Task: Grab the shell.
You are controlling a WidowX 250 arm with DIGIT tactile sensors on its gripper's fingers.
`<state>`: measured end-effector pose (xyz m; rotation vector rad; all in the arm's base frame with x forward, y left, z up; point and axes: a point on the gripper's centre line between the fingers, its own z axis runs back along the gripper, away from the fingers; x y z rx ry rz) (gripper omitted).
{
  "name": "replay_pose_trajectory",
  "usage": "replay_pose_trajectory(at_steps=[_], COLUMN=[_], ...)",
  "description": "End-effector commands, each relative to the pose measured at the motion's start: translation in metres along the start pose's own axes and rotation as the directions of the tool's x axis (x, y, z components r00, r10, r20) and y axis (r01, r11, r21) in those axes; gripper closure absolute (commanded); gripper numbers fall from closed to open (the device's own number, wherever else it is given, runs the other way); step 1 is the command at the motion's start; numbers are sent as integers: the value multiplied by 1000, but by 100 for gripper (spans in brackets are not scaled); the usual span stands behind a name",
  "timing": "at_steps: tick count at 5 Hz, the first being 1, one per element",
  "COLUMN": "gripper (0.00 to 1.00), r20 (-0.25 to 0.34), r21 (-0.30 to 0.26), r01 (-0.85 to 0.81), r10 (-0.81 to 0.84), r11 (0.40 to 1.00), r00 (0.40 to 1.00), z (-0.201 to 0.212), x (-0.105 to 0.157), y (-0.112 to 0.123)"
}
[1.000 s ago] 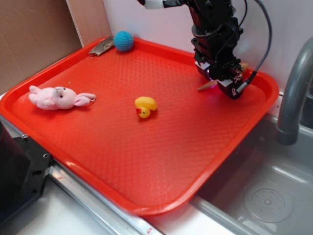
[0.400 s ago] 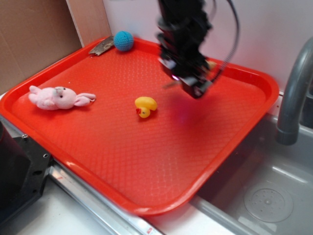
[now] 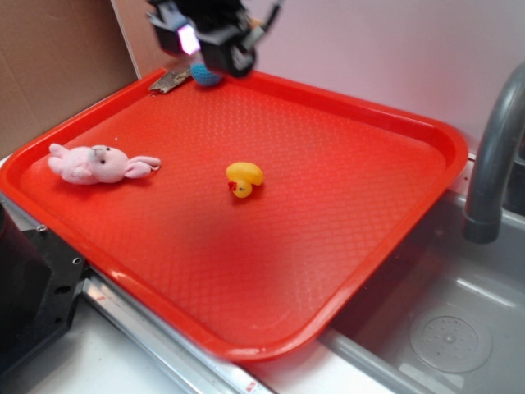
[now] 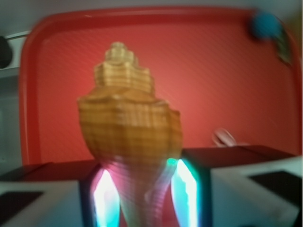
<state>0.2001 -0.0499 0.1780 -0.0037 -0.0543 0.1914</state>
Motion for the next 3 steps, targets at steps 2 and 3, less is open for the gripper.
replay_pose_trajectory(at_steps=[2,3], gripper=[100,100], r20=[91,89], r21=[-12,25], r01=[-126,-115], r10=[127,113], r11=[992,993], r00=[988,990], z=[78,70], x=[-19,-13], y=[37,38])
